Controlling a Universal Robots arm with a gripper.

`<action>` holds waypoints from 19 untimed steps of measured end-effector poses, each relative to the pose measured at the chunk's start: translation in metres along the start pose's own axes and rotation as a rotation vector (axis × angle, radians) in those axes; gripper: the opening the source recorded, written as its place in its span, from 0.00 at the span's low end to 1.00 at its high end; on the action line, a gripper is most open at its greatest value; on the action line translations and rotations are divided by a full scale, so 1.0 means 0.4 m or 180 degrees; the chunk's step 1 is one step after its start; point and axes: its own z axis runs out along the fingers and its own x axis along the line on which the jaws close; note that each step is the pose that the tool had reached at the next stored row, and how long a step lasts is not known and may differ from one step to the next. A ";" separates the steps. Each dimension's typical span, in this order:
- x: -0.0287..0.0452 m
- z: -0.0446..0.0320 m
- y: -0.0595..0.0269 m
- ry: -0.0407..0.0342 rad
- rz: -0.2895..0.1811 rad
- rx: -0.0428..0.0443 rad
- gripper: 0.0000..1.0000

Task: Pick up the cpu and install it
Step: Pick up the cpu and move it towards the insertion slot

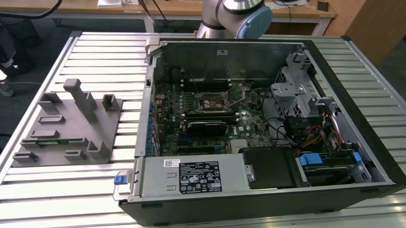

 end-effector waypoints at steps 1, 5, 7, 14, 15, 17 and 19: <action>0.000 -0.006 0.000 0.0000 0.0000 0.0000 0.55; -0.001 -0.027 0.002 -0.0001 0.0000 0.0000 0.55; -0.001 -0.038 0.003 -0.0002 0.0000 0.0000 0.55; -0.002 -0.051 0.004 -0.0003 0.0000 0.0000 0.55; -0.002 -0.051 0.004 -0.0003 0.0000 0.0000 0.55; -0.005 -0.051 0.004 -0.0002 0.0000 0.0001 0.55; -0.015 -0.050 0.004 -0.0002 0.0000 0.0000 0.55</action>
